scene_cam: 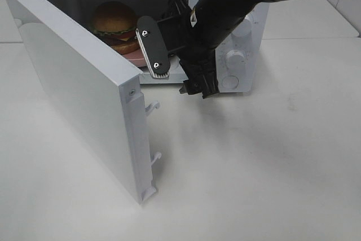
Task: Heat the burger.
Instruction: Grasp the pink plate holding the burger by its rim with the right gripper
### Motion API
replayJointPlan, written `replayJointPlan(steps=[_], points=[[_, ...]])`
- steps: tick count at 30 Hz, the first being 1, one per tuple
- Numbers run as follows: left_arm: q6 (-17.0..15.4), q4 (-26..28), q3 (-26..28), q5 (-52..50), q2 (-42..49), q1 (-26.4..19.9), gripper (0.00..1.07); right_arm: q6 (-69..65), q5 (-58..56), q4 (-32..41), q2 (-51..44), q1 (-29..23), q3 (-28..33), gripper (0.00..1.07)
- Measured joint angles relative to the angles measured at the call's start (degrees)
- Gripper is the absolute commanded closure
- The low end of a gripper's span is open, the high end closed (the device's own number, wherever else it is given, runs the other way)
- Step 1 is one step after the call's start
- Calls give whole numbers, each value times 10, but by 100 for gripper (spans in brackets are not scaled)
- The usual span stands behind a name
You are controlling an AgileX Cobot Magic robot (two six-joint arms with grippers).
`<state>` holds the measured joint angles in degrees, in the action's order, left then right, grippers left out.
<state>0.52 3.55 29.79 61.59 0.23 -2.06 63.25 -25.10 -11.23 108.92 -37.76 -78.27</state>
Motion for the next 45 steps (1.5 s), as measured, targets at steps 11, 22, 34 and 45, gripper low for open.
replayJointPlan(steps=[11,22,34,45], points=[[0,0,0,0,0,0,6,-23,-1,-1,72,-2,-84,18],[0,0,0,0,0,0,6,-38,-4,-3,148,-6,-158,21],[0,0,0,0,0,0,6,-40,-14,-3,215,-6,-237,24],[0,0,0,0,0,0,6,-40,-22,3,253,3,-275,39]])
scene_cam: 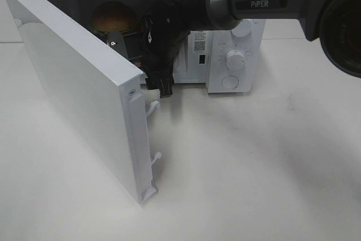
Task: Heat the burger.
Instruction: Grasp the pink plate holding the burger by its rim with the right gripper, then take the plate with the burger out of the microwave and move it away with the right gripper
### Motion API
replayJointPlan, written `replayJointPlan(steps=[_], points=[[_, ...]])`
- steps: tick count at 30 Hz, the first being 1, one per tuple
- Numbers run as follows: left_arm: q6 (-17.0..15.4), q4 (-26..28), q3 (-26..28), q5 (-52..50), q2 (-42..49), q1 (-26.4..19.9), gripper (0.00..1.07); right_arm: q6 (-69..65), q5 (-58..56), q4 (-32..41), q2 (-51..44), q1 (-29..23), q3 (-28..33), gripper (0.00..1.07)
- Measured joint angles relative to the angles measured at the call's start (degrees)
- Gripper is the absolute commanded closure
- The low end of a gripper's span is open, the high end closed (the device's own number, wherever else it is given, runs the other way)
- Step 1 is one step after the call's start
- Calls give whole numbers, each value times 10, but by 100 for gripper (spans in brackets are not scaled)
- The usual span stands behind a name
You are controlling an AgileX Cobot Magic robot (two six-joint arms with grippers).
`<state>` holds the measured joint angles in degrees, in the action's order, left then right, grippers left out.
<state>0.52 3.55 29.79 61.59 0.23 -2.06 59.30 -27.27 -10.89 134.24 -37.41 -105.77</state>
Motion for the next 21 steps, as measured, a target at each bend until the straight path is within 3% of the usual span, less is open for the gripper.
replayJointPlan(steps=[4,6,7,8,9,11,21], points=[[0,0,0,0,0,0,6,0,1,3,5,7,0,51],[0,0,0,0,0,0,6,0,12,3,10,10,-3,78],[0,0,0,0,0,0,6,0,12,3,10,10,-3,78],[0,0,0,0,0,0,6,0,21,6,10,10,-5,95],[0,0,0,0,0,0,6,0,21,6,10,10,-5,95],[0,0,0,0,0,0,6,2,31,14,10,10,-5,107],[0,0,0,0,0,0,6,2,21,27,10,10,-5,107]])
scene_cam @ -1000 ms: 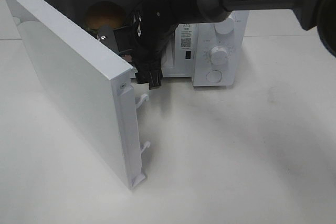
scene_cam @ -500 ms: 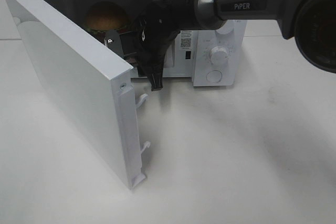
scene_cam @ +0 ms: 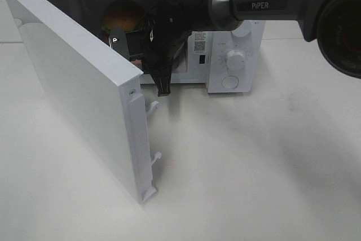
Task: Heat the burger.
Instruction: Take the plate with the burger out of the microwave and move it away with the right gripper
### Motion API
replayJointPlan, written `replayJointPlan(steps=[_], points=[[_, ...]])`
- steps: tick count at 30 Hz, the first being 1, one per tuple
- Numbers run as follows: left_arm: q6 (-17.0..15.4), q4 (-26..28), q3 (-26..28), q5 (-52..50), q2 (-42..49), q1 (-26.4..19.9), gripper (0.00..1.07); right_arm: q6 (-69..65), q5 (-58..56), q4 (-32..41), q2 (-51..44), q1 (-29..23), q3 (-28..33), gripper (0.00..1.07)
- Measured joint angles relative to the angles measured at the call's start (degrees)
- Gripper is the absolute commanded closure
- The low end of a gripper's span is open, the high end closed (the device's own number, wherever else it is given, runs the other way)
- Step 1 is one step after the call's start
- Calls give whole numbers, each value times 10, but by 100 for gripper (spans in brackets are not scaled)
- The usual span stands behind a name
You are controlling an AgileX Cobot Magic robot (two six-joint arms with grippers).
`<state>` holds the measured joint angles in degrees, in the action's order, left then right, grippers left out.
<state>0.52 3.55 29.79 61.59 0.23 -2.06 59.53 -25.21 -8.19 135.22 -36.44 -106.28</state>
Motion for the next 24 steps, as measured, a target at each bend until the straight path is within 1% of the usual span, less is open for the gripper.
replayJointPlan(steps=[8,11,12,13,15,16,17,24], points=[[0,0,0,0,0,0,6,40,-49,8,-20,-3,2,107],[0,0,0,0,0,0,6,67,-66,23,-40,-5,22,107],[0,0,0,0,0,0,6,89,-69,33,-52,-6,39,107],[0,0,0,0,0,0,6,89,-69,33,-52,-6,39,107],[0,0,0,0,0,0,6,121,-64,42,-74,-6,69,107],[0,0,0,0,0,0,6,121,-64,42,-74,-6,69,107],[0,0,0,0,0,0,6,140,-61,47,-88,-6,89,107],[0,0,0,0,0,0,6,204,-66,82,-121,-5,125,107]])
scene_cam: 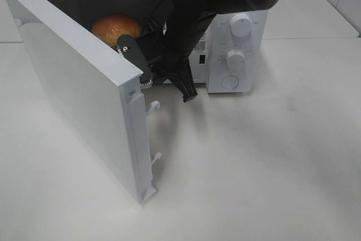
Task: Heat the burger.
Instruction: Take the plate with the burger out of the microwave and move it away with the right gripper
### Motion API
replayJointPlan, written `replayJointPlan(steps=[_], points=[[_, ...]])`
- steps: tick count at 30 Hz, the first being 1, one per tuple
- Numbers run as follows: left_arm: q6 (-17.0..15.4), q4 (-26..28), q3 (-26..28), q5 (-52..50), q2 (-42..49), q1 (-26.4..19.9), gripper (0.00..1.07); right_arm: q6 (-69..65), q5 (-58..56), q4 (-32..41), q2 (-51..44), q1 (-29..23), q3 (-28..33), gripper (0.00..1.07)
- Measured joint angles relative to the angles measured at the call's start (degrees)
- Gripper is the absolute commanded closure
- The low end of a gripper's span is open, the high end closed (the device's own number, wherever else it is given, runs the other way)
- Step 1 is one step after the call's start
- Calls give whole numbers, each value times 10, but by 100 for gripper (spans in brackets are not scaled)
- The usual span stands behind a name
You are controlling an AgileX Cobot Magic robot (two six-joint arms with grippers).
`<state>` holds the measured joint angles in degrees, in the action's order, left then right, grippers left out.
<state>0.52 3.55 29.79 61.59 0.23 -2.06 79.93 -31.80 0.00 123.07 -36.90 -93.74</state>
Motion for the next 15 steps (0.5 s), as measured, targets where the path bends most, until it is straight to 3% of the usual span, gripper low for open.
replayJointPlan(steps=[15], points=[[0,0,0,0,0,0,6,109,-34,67,-72,18,53,107]])
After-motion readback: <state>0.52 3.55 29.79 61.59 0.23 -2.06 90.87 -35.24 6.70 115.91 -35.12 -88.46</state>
